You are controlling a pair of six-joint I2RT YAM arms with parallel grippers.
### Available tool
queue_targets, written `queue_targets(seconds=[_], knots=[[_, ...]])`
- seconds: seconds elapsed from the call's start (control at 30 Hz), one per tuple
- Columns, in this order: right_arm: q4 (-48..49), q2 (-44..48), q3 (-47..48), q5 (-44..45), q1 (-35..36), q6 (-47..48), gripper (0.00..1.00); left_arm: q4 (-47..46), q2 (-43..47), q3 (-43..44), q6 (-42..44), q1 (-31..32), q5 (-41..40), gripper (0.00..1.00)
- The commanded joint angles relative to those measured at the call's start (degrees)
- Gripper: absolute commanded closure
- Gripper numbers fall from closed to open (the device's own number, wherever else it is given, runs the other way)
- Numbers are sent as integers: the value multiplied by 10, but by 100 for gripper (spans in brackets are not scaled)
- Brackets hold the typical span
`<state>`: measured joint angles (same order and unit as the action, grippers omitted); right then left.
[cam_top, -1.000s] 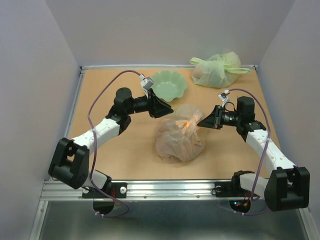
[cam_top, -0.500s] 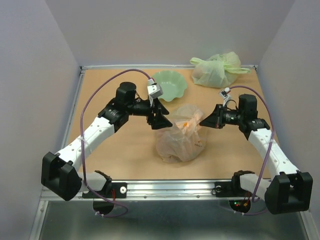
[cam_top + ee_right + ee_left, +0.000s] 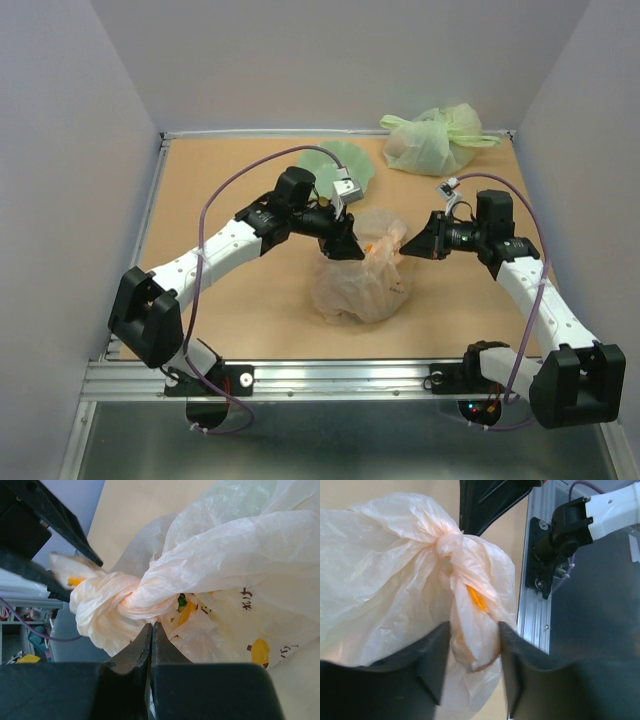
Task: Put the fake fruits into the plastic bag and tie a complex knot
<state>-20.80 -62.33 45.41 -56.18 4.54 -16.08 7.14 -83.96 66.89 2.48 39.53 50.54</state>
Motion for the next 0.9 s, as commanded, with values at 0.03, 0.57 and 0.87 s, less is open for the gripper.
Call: queue_targets(seconds=[0.03,0.57,0.87], knots=[[-14,13,50,5,2,31,100,-4,8,28,2,-16,-15,77],[-199,13,150,238,-26,277,100,13,118,-90,35,-183,-123,100],[-198,-16,87,296,-123,435,100,42,145,-155,67,-251,-246,100]])
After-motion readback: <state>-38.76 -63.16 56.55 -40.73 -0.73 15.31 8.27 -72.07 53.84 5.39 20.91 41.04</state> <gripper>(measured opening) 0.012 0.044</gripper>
